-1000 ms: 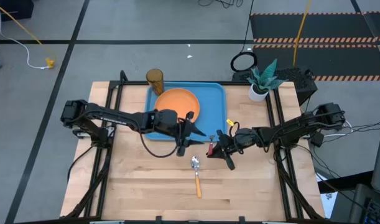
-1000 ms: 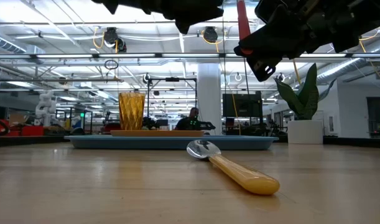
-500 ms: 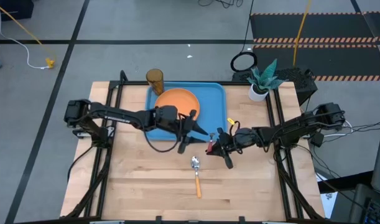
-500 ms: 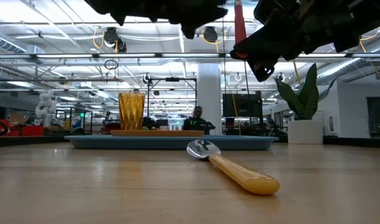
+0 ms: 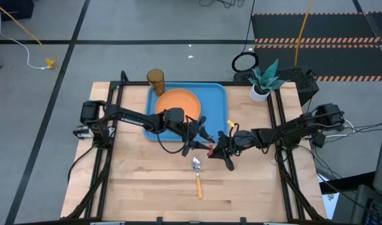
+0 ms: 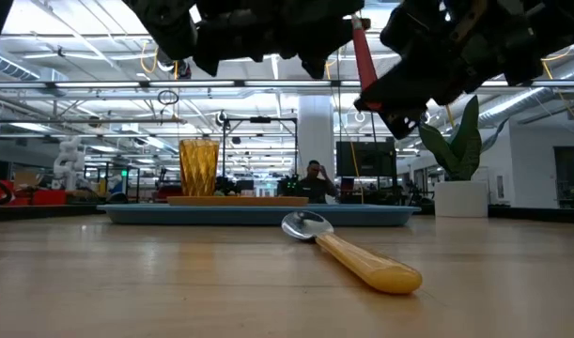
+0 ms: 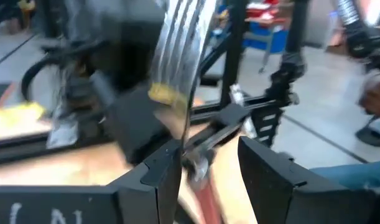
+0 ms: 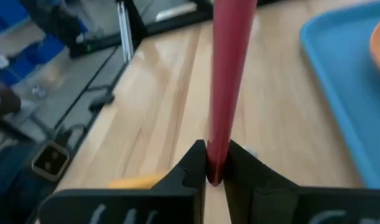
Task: Pick and place plate/cup/fork/spoon on tray
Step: Put the pink fork on the right side of the orange plate
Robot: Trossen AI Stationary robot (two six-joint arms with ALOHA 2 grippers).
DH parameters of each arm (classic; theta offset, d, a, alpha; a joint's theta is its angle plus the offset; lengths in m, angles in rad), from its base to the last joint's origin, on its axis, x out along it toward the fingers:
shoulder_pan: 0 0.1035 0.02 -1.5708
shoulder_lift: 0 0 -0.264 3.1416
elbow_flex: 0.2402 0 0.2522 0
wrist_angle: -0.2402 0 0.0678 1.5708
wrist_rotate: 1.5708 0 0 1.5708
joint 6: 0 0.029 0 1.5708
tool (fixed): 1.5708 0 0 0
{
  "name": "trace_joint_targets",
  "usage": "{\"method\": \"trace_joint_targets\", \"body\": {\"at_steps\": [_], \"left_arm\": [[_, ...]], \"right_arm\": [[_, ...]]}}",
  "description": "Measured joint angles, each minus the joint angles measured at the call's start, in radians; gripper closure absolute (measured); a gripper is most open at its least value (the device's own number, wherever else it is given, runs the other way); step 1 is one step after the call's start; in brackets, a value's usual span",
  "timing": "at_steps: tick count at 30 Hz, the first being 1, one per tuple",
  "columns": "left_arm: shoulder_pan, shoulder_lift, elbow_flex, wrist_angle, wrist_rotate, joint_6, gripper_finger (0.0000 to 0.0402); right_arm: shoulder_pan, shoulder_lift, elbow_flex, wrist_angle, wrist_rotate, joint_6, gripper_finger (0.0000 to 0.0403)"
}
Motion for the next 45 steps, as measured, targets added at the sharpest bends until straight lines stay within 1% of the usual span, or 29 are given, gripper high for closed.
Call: {"method": "trace_joint_targets", "body": {"at_steps": [3,6,12,14,22,25,31,33,35,38,42,45], "left_arm": [[0.000,0.011,0.000,0.039,0.062,0.002,0.0243],[0.000,0.021,0.000,0.048,0.092,0.023,0.0243],[-0.004,0.021,0.000,0.052,0.109,0.050,0.0247],[-0.009,0.021,0.000,0.072,0.123,0.050,0.0259],[-0.018,0.021,0.000,0.098,0.135,0.055,0.0338],[-0.019,0.021,0.000,0.100,0.138,0.053,0.0363],[-0.015,0.021,0.000,0.100,0.141,0.041,0.0366],[-0.003,0.021,0.000,0.099,0.145,0.016,0.0362],[0.013,0.019,0.000,0.099,0.149,-0.011,0.0362],[0.036,0.015,0.001,0.101,0.154,-0.041,0.0369],[0.058,0.015,0.001,0.097,0.176,-0.048,0.0374],[0.070,0.015,0.001,0.097,0.177,-0.048,0.0371]], "right_arm": [[-0.004,0.010,0.000,0.021,-0.053,-0.009,0.0385],[-0.005,0.011,0.000,0.042,-0.099,-0.017,0.0385],[-0.005,0.012,0.000,0.075,-0.136,-0.032,0.0384],[-0.005,0.016,0.000,0.085,-0.139,-0.037,0.0382],[-0.005,0.016,0.000,0.095,-0.147,-0.040,0.0381],[-0.005,0.017,0.000,0.096,-0.147,-0.040,0.0381],[-0.004,0.017,0.000,0.097,-0.136,-0.022,0.0380],[-0.004,0.017,0.000,0.099,-0.116,0.029,0.0378],[-0.003,0.012,0.000,0.095,-0.065,0.072,0.0370],[0.003,0.010,0.000,0.096,0.009,0.105,0.0343],[0.008,0.010,0.000,0.095,0.057,0.134,0.0301],[0.009,0.005,0.000,0.086,0.107,0.152,0.0277]]}}
